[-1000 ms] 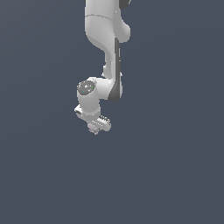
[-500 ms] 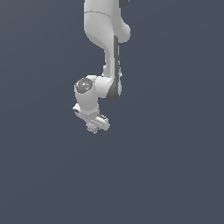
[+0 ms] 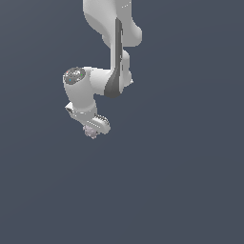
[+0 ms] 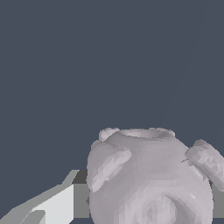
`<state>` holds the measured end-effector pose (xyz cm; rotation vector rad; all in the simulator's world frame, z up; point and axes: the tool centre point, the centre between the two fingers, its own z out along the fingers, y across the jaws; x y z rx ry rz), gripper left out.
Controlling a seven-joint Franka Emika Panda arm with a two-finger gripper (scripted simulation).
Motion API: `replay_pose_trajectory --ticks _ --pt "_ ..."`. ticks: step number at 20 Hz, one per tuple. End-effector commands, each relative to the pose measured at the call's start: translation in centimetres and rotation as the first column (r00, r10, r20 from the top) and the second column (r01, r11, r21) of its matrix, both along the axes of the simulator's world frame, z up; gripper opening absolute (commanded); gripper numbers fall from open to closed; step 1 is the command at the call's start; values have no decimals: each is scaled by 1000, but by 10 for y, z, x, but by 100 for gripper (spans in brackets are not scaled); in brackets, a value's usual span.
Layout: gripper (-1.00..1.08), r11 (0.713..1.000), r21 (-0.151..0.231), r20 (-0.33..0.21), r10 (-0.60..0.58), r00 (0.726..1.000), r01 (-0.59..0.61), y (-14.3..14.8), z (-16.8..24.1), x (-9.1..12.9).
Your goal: Pick up the object and move it to a goal position.
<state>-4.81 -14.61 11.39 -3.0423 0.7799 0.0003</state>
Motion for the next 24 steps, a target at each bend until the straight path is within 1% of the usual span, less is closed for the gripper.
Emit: replay_pose_trajectory --ticks 1,8,13,19,24 --pt "-100 1000 0 1 -1 1000 1 -15 24 -1" --pt "-100 1000 0 1 -1 1000 1 -59 93 -3" --pt "-100 1000 0 0 -1 1000 1 -81 127 -3" --pt "-100 1000 -1 0 -1 1000 1 -95 150 -2" --pt "-100 1000 -1 0 -1 1000 1 -98 154 -1"
